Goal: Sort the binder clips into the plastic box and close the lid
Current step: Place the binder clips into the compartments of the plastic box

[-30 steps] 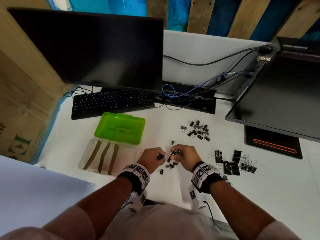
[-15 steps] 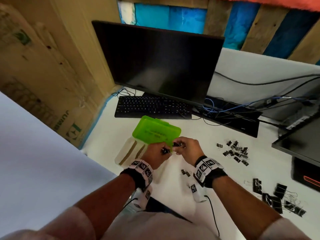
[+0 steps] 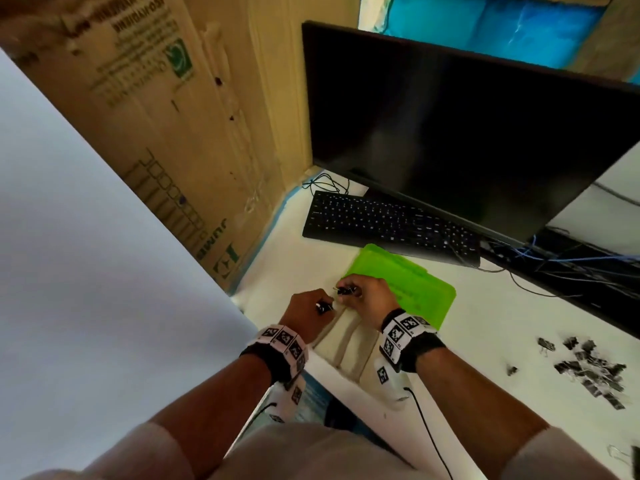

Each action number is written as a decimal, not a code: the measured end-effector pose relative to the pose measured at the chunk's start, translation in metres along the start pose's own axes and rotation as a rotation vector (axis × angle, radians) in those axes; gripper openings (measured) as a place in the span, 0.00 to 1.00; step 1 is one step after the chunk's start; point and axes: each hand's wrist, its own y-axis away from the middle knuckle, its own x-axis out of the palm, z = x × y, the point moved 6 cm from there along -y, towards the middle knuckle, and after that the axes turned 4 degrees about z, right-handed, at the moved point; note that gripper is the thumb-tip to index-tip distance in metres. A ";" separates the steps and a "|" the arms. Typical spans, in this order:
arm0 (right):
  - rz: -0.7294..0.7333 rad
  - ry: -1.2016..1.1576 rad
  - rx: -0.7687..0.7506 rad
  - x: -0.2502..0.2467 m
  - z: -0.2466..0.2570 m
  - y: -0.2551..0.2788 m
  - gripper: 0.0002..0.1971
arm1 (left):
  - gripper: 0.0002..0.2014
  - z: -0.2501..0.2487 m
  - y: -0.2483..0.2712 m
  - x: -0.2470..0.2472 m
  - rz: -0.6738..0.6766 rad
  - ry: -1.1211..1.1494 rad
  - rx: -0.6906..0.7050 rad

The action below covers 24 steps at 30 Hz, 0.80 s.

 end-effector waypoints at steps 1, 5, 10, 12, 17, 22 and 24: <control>0.006 0.002 0.004 0.004 0.000 -0.004 0.12 | 0.06 0.005 -0.001 0.001 0.013 -0.014 -0.011; 0.067 0.029 0.024 0.017 -0.002 -0.015 0.13 | 0.06 0.009 -0.002 0.002 0.024 -0.042 -0.025; 0.103 0.051 0.020 0.024 -0.005 -0.021 0.10 | 0.09 0.005 -0.001 0.005 0.067 -0.040 0.003; 0.133 0.086 0.011 0.025 -0.007 -0.021 0.10 | 0.11 0.006 0.000 0.008 0.081 -0.062 0.016; 0.184 0.249 -0.024 0.024 -0.009 -0.024 0.13 | 0.18 0.000 0.001 0.011 0.087 -0.123 0.017; 0.224 0.368 -0.063 0.026 -0.008 -0.021 0.15 | 0.22 -0.004 0.000 0.010 0.042 -0.110 0.015; 0.239 0.379 -0.085 0.029 -0.006 -0.019 0.17 | 0.22 -0.004 0.001 0.009 0.013 -0.099 0.040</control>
